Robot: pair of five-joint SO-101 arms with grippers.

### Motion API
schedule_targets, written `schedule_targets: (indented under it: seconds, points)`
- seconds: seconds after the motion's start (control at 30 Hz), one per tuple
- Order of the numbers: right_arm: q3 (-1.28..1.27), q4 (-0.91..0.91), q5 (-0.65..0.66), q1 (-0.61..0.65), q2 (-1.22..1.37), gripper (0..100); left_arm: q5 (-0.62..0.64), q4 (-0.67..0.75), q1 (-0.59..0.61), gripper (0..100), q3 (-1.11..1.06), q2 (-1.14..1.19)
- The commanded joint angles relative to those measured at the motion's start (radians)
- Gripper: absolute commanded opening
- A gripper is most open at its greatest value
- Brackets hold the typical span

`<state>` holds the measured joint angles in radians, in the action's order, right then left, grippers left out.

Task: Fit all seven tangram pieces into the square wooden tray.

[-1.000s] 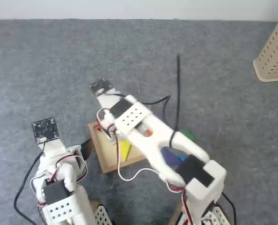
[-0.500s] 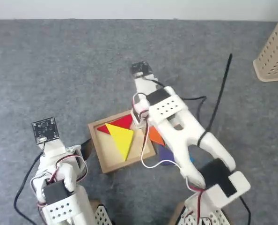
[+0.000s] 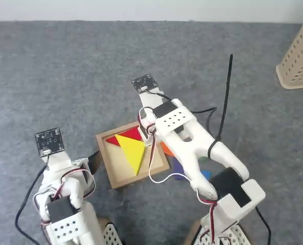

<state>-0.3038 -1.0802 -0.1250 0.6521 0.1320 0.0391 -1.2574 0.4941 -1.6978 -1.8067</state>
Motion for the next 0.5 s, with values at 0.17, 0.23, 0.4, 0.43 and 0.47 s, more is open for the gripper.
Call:
schedule_targets:
  seconds: [0.17, 0.23, 0.4, 0.43, 0.47]
  points:
    - [0.043, 0.051, 0.017, 0.004, 0.120, 19.8, -0.002, -0.006, 0.005, 35, 0.013, -0.014]
    - [0.058, 0.050, 0.017, 0.001, 0.136, 19.8, -0.002, -0.006, 0.005, 35, 0.013, -0.014]
    - [0.058, 0.048, 0.012, -0.056, 0.137, 19.5, -0.002, -0.006, 0.005, 35, 0.013, -0.014]
    - [0.060, 0.048, 0.014, -0.076, 0.137, 19.5, -0.002, -0.006, 0.005, 35, 0.013, -0.014]
    - [0.061, 0.048, 0.017, -0.097, 0.139, 19.5, -0.002, -0.006, 0.005, 35, 0.013, -0.014]
